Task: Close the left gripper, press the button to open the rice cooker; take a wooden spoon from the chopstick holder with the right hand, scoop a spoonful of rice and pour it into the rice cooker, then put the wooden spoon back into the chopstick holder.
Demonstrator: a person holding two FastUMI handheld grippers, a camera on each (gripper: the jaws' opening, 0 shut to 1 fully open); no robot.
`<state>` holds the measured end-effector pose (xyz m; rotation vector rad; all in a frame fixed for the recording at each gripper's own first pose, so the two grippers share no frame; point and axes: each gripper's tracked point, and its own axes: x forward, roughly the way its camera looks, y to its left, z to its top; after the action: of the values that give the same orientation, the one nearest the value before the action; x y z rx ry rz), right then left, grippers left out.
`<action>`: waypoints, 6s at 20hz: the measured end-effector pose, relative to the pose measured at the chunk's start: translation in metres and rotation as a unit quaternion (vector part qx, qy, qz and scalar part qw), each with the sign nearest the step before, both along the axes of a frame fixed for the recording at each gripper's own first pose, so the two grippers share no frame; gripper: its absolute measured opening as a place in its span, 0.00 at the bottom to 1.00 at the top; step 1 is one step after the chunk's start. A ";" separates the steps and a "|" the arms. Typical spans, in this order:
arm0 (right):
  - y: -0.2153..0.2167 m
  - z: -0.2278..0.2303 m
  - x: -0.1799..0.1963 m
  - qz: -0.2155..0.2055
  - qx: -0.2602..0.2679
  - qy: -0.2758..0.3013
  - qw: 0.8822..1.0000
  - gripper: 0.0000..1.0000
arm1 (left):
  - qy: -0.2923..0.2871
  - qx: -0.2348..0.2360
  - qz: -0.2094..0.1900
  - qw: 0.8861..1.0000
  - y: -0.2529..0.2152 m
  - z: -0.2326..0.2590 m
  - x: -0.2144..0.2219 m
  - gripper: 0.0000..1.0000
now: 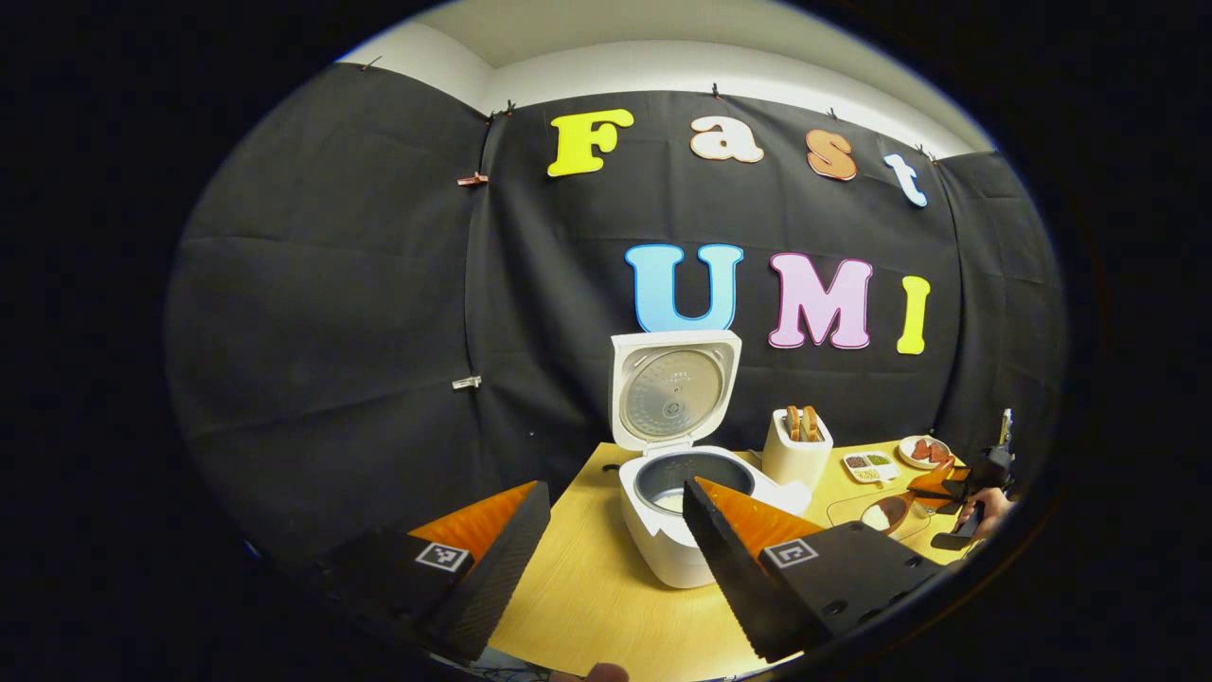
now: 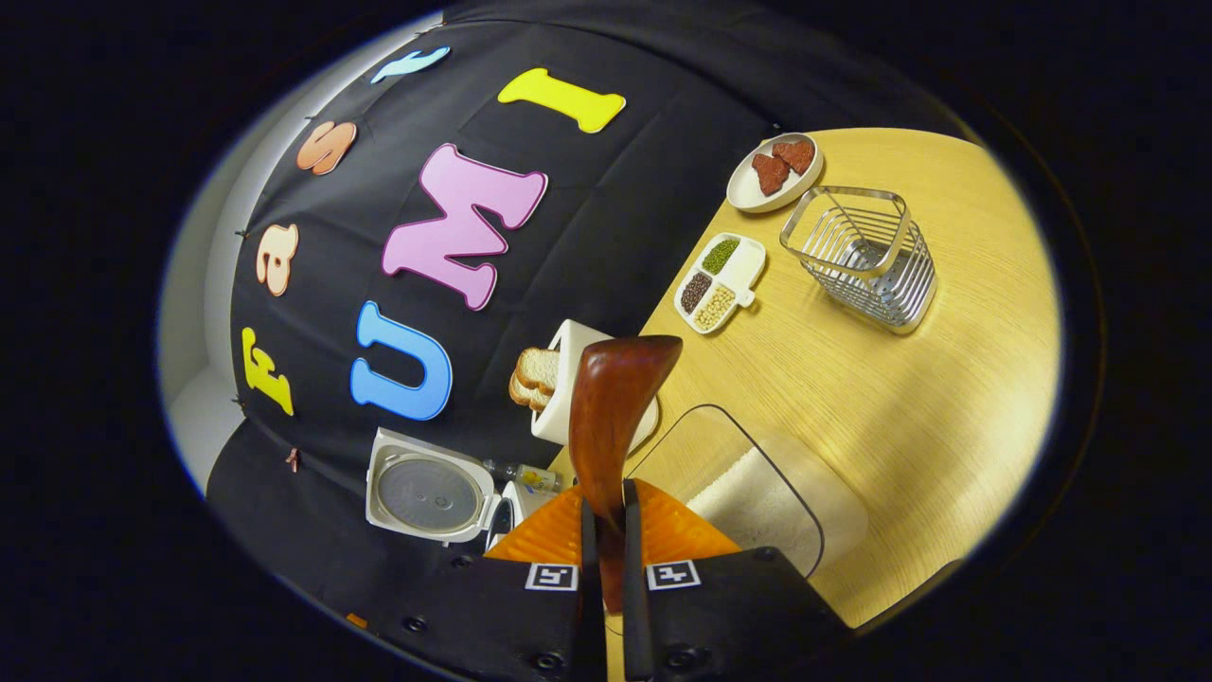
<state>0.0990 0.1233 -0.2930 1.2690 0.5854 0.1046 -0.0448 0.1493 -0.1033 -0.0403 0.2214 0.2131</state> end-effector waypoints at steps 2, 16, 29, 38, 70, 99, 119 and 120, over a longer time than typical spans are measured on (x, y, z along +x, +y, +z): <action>-0.008 0.012 0.001 -0.010 0.001 -0.004 1.000 0.12 | -0.001 -0.005 -0.005 1.000 -0.003 -0.001 0.000 0.97; 0.059 0.149 0.047 -0.016 0.074 -0.050 0.996 0.12 | -0.006 -0.015 -0.039 0.999 -0.017 -0.015 0.004 0.97; 0.220 0.211 0.115 0.043 0.037 -0.112 0.992 0.11 | 0.006 -0.016 -0.028 0.999 0.010 -0.031 0.010 0.97; 0.285 0.180 0.140 0.134 -0.222 -0.199 0.945 0.11 | 0.017 -0.016 -0.011 1.000 0.033 -0.041 0.008 0.97; 0.373 0.208 0.082 0.311 -0.496 -0.466 0.663 0.12 | 0.030 -0.036 0.011 0.999 0.044 -0.056 -0.010 0.97; -0.083 0.213 0.076 0.068 -0.363 -0.281 0.886 0.11 | -0.004 -0.032 -0.018 0.999 -0.070 -0.008 -0.010 0.97; -0.216 -0.055 0.111 0.055 -0.346 -0.059 0.935 0.12 | 0.016 -0.007 0.042 0.999 -0.149 0.031 -0.021 0.97; -0.213 -0.061 0.111 0.063 -0.344 -0.057 0.935 0.11 | 0.016 -0.002 0.043 0.999 -0.151 0.034 -0.022 0.97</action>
<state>0.2103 -0.0902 -0.3544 0.5394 0.5357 0.0687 -0.0667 -0.0021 -0.0695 -0.0497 0.2526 0.3002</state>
